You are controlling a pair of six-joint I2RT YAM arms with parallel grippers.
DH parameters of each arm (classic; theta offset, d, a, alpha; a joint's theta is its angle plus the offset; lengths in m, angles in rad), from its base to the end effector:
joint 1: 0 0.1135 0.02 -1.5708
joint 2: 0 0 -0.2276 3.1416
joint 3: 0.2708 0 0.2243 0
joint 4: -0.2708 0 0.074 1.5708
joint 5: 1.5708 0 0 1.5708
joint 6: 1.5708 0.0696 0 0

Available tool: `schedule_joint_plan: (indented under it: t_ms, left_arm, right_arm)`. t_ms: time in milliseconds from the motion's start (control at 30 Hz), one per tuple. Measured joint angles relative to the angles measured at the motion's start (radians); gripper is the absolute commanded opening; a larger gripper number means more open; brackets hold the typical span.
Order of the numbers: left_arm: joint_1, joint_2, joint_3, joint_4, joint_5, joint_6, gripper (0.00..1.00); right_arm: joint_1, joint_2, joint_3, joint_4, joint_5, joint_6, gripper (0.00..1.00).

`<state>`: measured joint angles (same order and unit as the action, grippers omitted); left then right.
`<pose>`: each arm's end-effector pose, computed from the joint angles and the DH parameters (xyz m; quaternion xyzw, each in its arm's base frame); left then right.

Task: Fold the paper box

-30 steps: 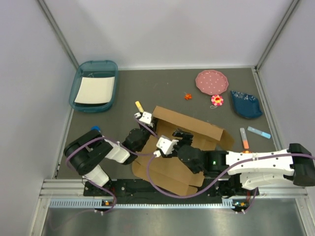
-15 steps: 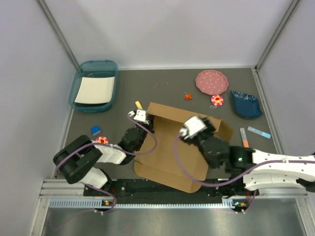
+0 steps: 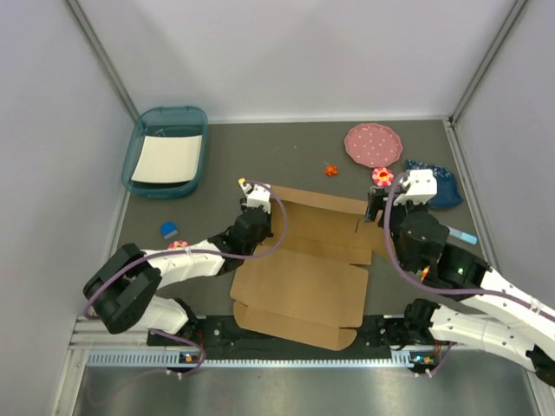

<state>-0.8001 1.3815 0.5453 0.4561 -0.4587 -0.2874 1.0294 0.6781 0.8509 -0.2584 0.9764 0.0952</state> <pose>0.2264 -0.1889 0.1663 0.0811 0.8123 -0.1215 0.5647 0.1308 0.1056 0.3429 -0.0098 0.7238 0.0260 0.6895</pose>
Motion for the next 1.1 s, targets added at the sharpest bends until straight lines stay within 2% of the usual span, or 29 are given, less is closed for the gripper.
schedule_joint_plan:
  t_ms: [167, 267, 367, 667, 867, 1100]
  left_arm:
    - [0.001, 0.051, 0.15, -0.25, -0.01, -0.037, 0.0]
    - [0.001, 0.064, 0.195, -0.32, -0.006, -0.052, 0.0]
    - [0.001, 0.065, 0.198, -0.357, -0.004, -0.077, 0.0]
    - [0.001, 0.058, 0.196, -0.372, -0.011, -0.118, 0.0]
    - [0.001, 0.046, 0.191, -0.39, -0.015, -0.137, 0.0]
    - [0.001, 0.042, 0.221, -0.477, -0.019, -0.137, 0.0]
  right_arm:
    - [-0.107, 0.021, -0.037, -0.09, -0.085, 0.119, 0.71]
    - [-0.126, 0.031, -0.053, -0.117, -0.111, 0.151, 0.71]
    - [-0.153, 0.052, -0.054, -0.138, -0.137, 0.183, 0.72]
    - [-0.425, 0.089, -0.066, -0.177, -0.353, 0.348, 0.71]
    - [-0.452, 0.097, -0.07, -0.177, -0.46, 0.269, 0.74]
    - [-0.452, 0.13, -0.048, -0.222, -0.545, 0.136, 0.67]
